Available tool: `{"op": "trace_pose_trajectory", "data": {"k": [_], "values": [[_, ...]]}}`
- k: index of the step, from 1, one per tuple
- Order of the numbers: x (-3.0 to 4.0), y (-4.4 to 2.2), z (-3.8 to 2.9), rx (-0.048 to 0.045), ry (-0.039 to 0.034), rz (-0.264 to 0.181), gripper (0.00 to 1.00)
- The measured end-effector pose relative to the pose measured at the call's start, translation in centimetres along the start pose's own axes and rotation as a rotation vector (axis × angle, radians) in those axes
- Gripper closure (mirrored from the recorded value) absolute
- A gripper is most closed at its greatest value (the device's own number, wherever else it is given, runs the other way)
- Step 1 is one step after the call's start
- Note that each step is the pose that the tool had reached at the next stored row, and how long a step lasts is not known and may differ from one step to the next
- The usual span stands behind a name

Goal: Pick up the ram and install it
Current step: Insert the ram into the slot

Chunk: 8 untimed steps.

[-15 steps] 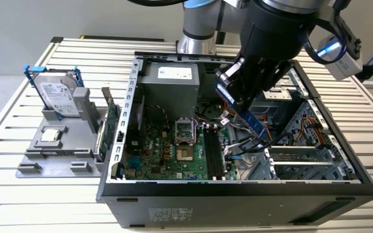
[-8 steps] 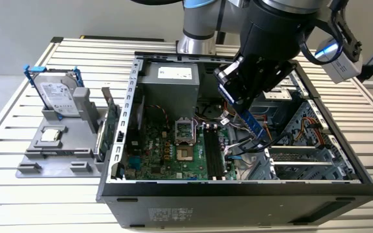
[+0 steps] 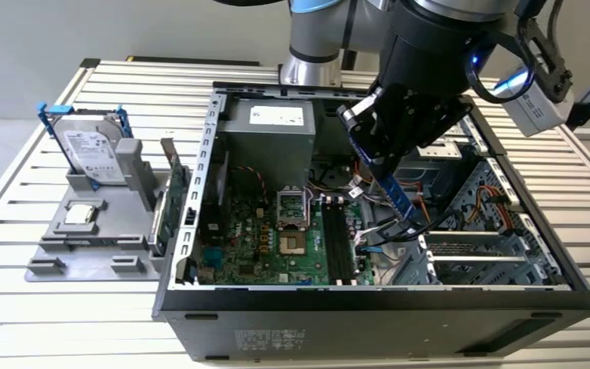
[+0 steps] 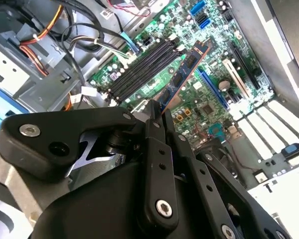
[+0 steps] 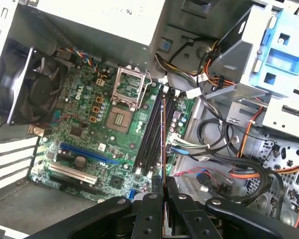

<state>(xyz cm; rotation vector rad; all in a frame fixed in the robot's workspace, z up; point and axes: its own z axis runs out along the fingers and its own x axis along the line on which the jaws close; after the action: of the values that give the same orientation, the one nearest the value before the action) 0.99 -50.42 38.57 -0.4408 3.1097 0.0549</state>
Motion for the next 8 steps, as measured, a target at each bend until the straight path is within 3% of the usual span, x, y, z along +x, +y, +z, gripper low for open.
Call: {"op": "trace_pose_trajectory", "data": {"k": [8], "values": [[0.00,0.00,0.00,0.0005,-0.0029,0.085,1.00]]}}
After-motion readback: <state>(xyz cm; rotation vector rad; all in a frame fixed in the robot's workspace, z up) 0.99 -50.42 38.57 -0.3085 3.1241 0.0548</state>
